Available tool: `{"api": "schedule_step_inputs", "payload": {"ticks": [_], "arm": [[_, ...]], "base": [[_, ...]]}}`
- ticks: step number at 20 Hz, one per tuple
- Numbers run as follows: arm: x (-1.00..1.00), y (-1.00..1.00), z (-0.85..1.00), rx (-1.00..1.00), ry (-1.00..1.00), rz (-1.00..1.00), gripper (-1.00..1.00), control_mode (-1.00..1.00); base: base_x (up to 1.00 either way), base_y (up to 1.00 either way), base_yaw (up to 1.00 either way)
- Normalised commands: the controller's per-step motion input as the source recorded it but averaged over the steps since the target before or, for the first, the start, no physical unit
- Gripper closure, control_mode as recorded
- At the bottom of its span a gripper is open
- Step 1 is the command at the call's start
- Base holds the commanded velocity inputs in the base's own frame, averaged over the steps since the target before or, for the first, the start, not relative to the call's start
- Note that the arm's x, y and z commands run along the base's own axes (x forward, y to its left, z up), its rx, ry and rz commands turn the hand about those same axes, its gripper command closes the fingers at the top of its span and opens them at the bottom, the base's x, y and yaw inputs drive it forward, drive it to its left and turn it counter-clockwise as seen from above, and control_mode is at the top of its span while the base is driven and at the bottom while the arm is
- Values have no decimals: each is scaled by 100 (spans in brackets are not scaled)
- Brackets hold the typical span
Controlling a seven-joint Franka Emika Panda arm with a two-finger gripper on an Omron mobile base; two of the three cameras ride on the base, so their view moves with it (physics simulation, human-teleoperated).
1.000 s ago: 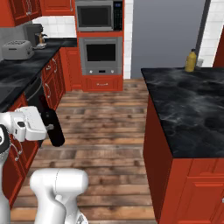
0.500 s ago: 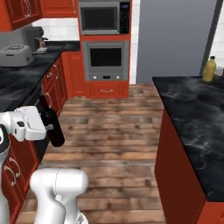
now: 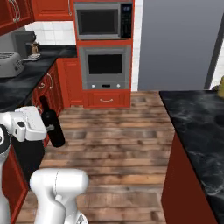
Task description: There is a wine glass and glass cup on the dining counter. Place the wine bottle next to the wine glass and the juice bottle next to the glass cup.
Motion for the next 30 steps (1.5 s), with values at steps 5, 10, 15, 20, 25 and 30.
{"api": "schedule_step_inputs", "payload": {"ticks": [5,10,15,20,25,30], "arm": [[0,0,0,0,0,0,100,100],[0,0,0,0,0,0,100,100],[0,0,0,0,0,0,100,100],[0,0,0,0,0,0,100,100],[0,0,0,0,0,0,100,100],[0,0,0,0,0,0,100,100]], "base": [[94,17,0],[94,18,-1],[90,20,-8],[81,21,-20],[74,23,-33],[62,24,-46]]}}
